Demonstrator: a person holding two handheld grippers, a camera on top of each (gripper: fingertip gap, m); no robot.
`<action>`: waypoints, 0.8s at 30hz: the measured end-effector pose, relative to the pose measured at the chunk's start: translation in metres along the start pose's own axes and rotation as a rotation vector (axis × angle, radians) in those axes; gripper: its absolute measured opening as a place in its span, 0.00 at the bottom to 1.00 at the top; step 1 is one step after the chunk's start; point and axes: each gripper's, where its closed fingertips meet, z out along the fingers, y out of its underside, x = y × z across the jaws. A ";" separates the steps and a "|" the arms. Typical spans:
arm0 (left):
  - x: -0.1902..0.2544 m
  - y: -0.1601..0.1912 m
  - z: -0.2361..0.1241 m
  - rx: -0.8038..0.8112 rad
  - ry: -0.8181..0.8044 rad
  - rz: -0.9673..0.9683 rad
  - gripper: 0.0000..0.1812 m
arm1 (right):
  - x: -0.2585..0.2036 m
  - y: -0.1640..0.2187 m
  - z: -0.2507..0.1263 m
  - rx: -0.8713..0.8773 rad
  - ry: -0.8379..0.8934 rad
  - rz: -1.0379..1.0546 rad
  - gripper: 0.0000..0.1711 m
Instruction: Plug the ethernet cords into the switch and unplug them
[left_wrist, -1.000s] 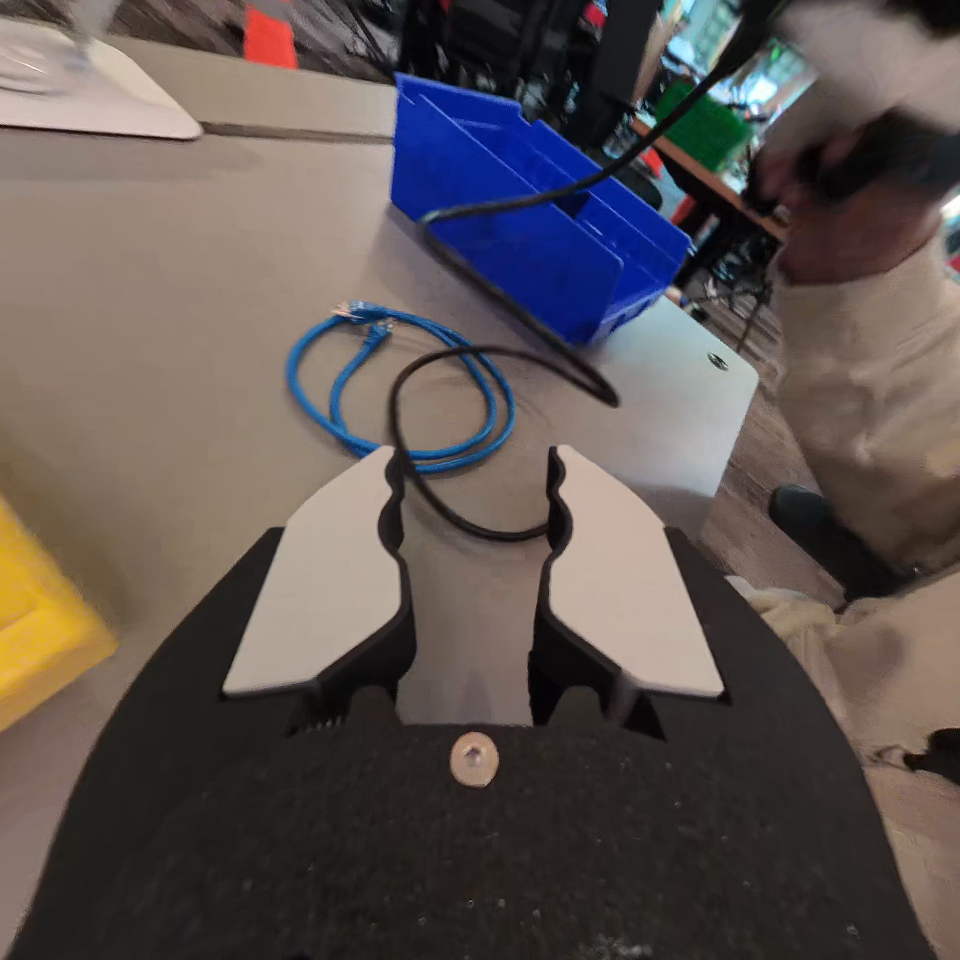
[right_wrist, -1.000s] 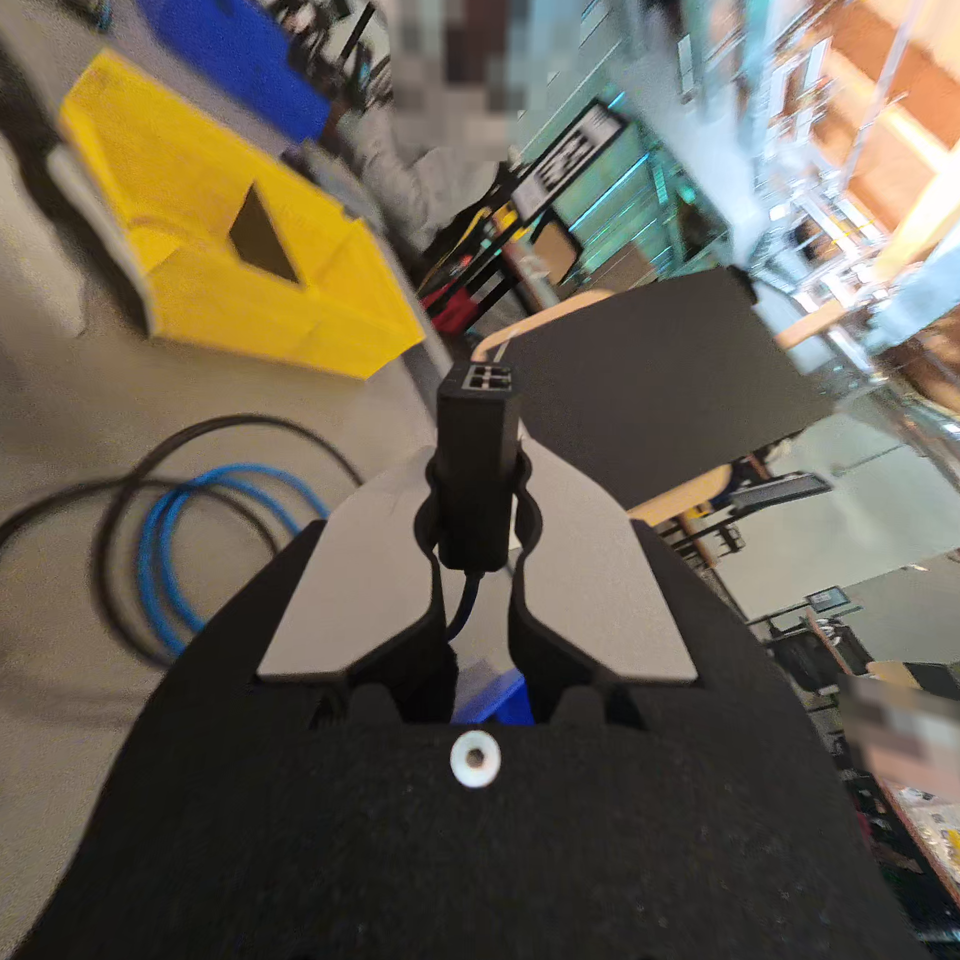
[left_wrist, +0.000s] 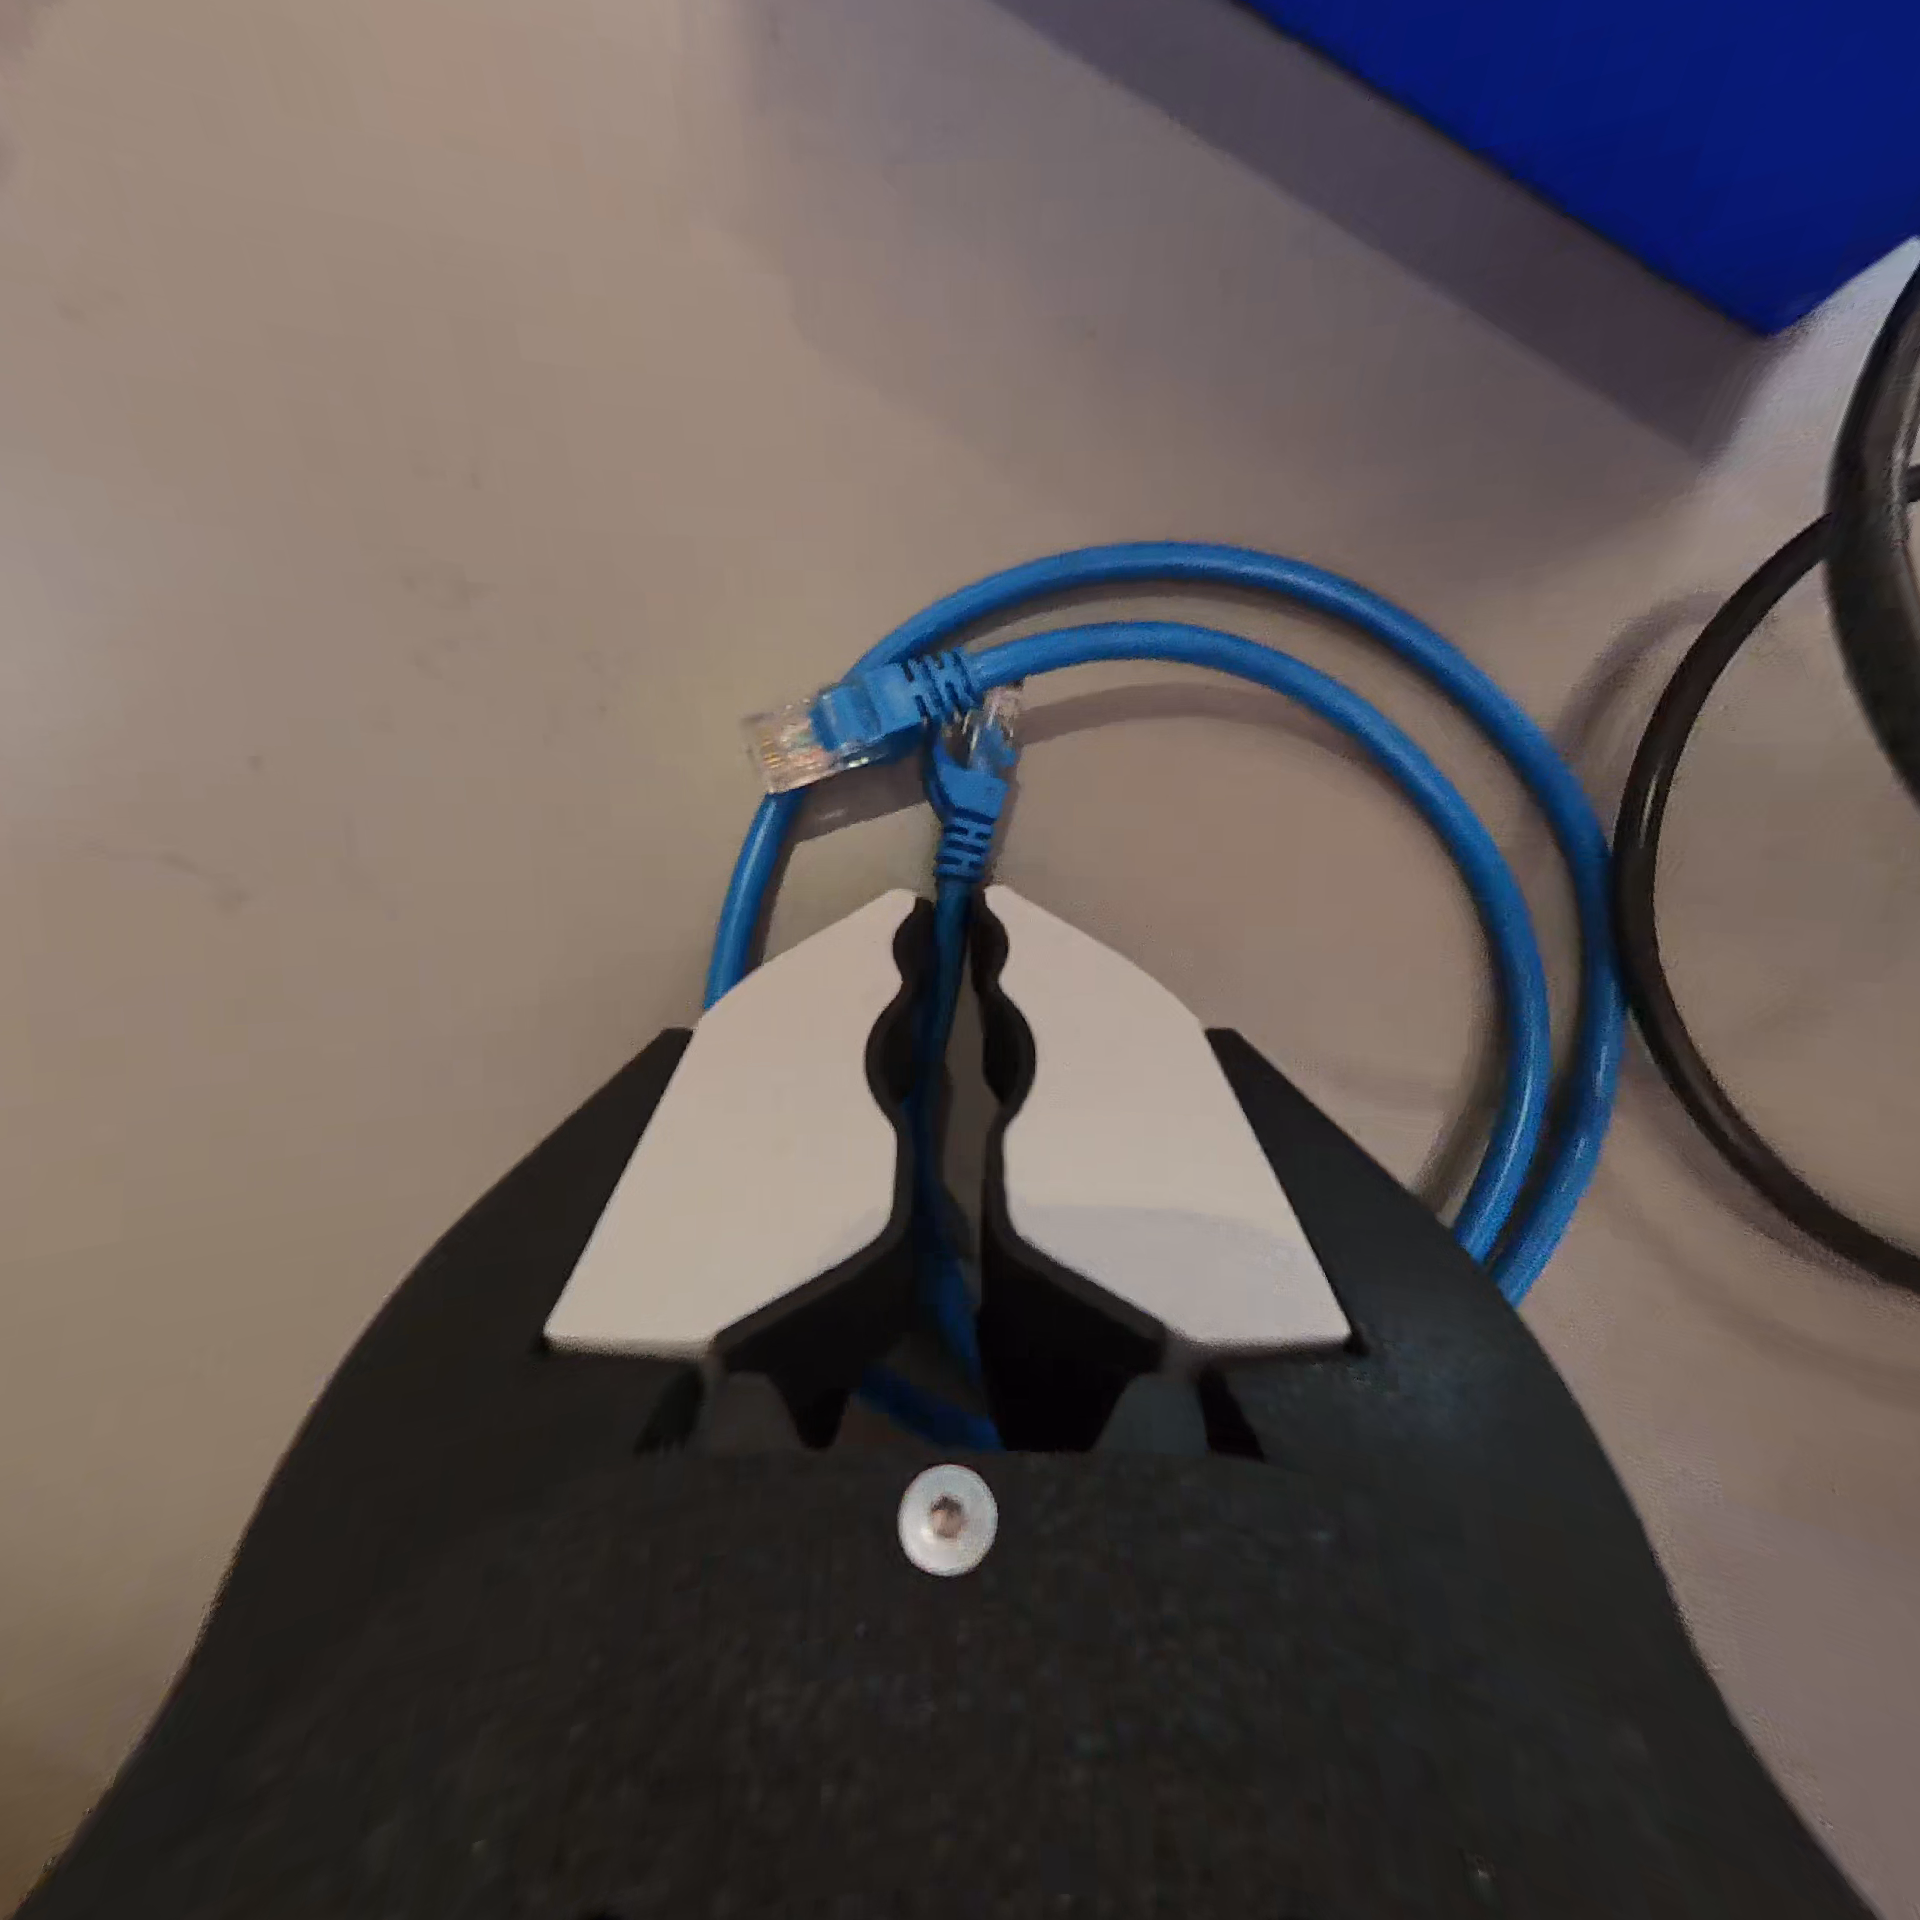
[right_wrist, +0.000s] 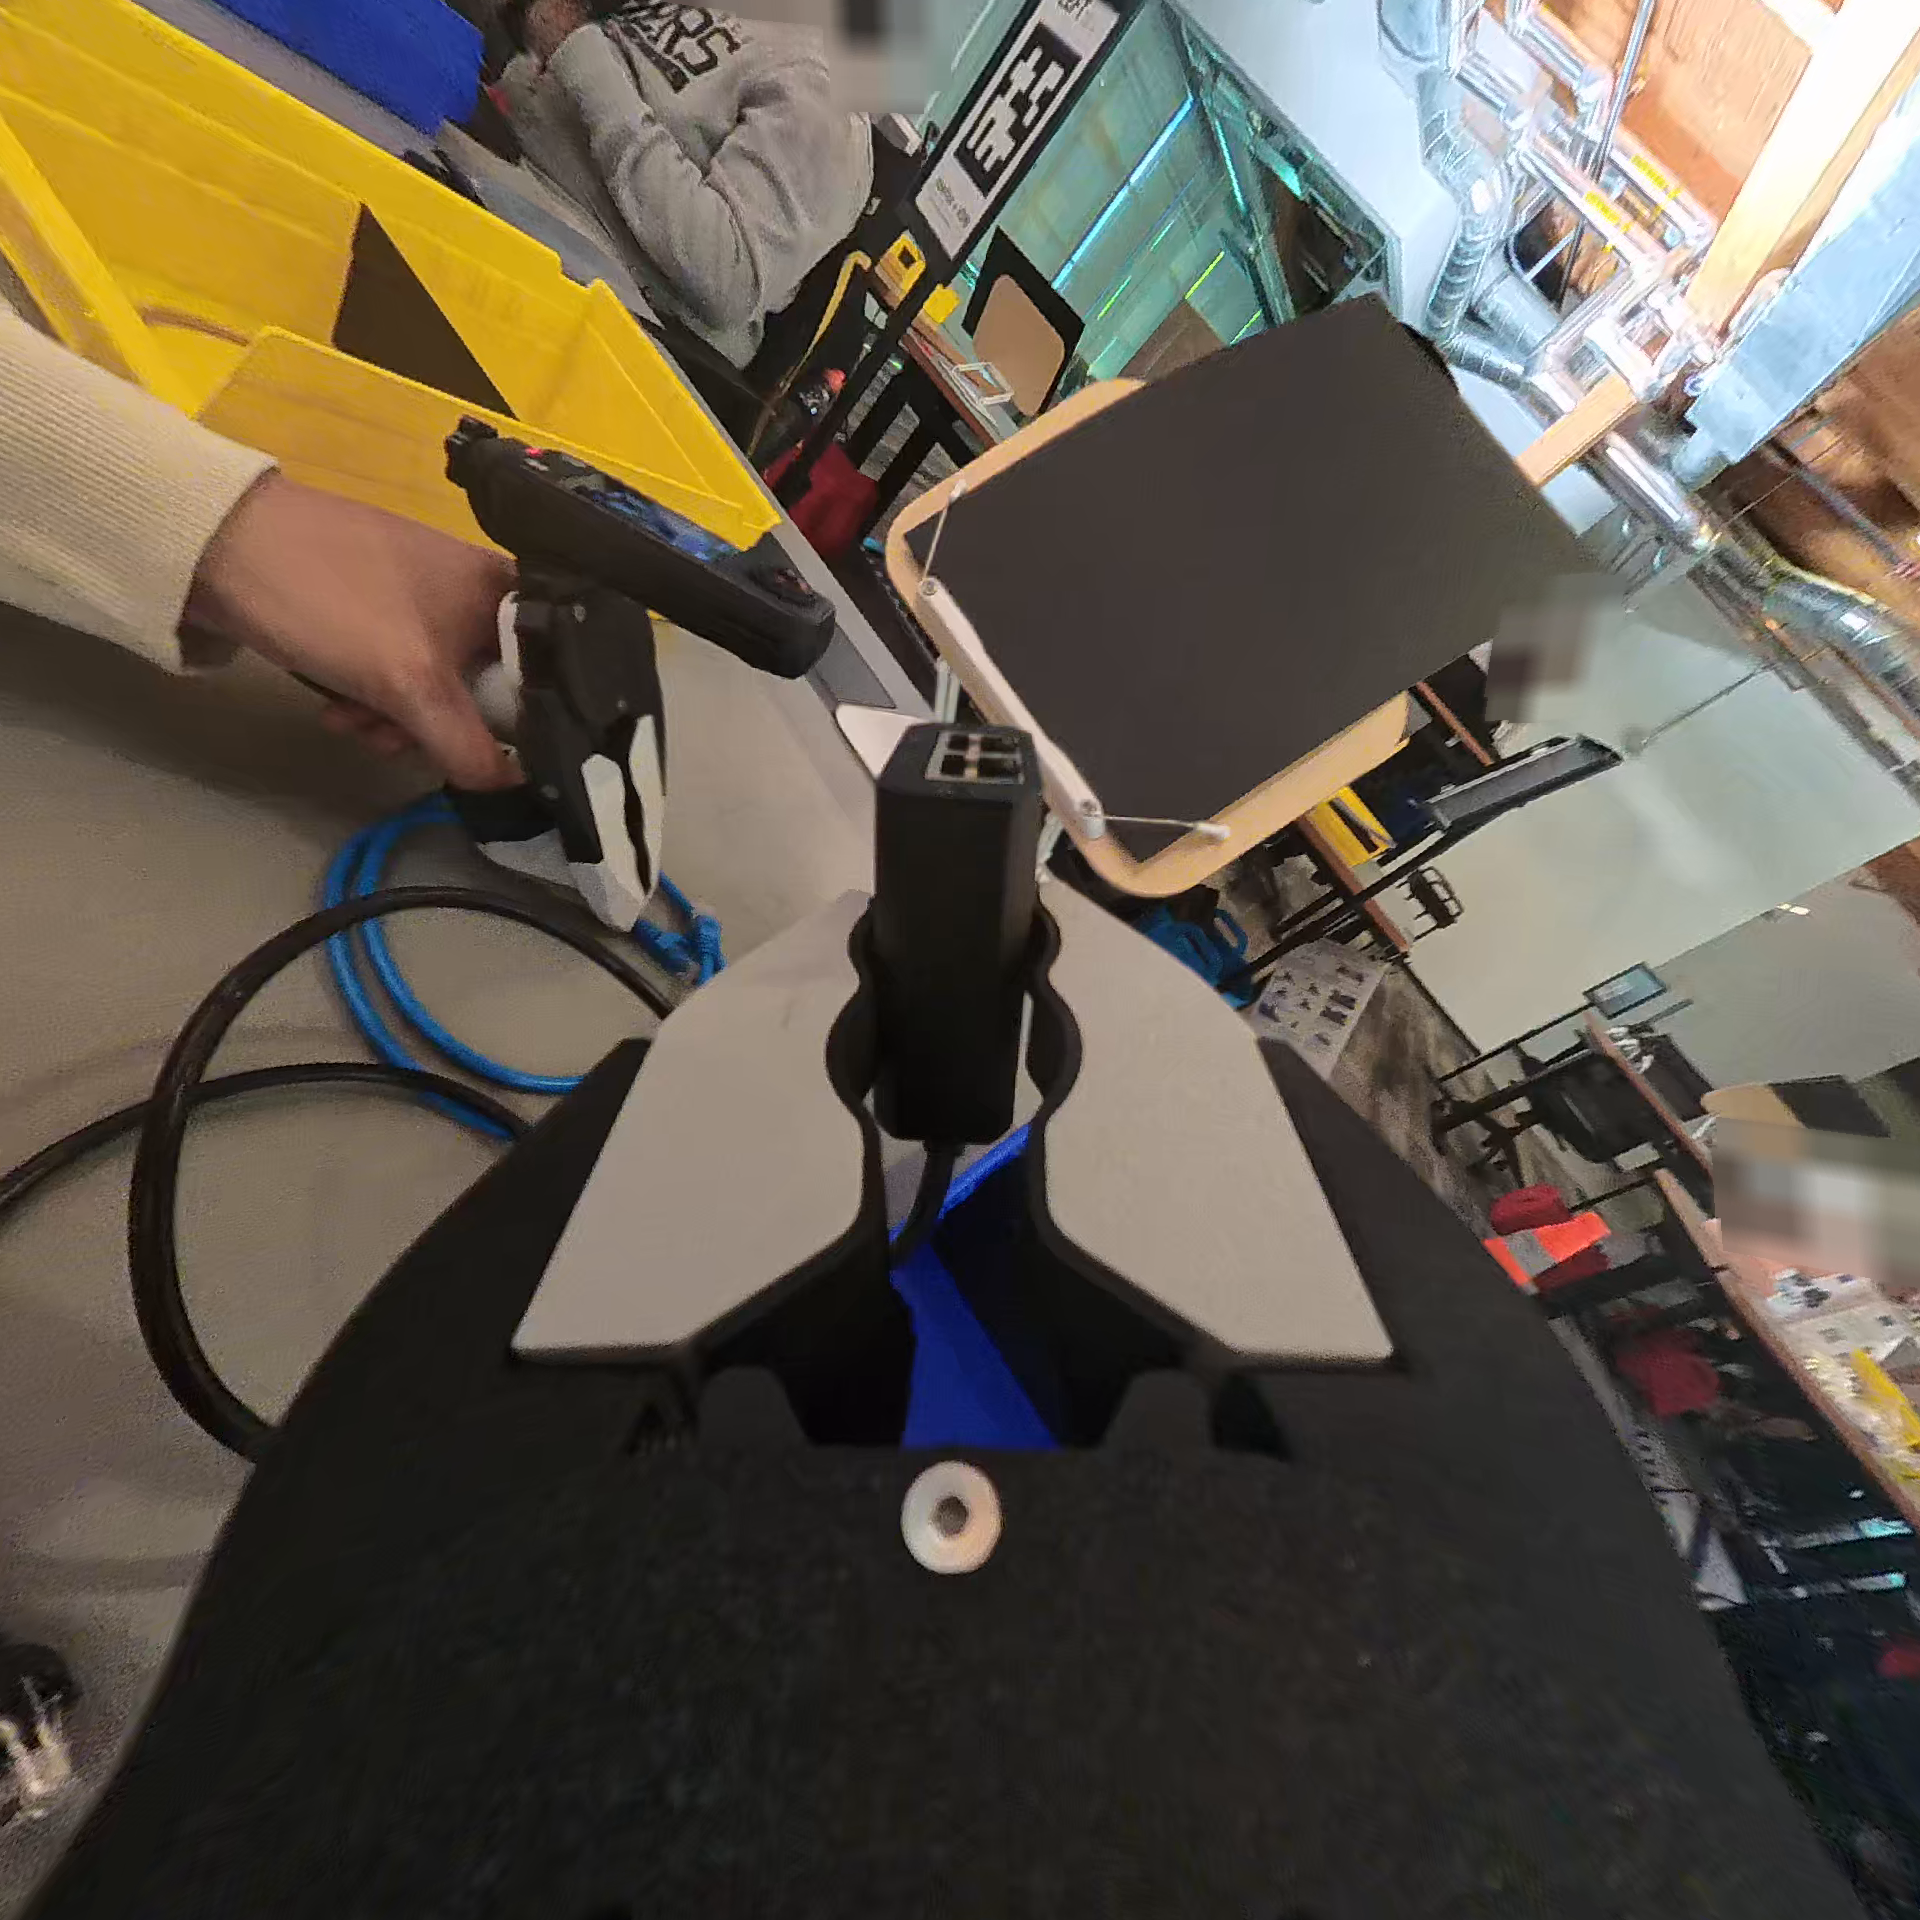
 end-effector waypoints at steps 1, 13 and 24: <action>0.000 0.001 -0.001 -0.004 0.001 0.013 0.03 | -0.004 0.003 0.000 0.000 -0.009 0.013 0.14; 0.036 0.019 -0.163 0.001 -0.197 0.325 0.03 | -0.012 -0.009 0.046 0.024 -0.005 -0.121 0.14; 0.057 0.094 -0.115 -0.263 0.011 0.391 0.03 | -0.094 0.036 0.155 -0.045 -0.172 -0.241 0.14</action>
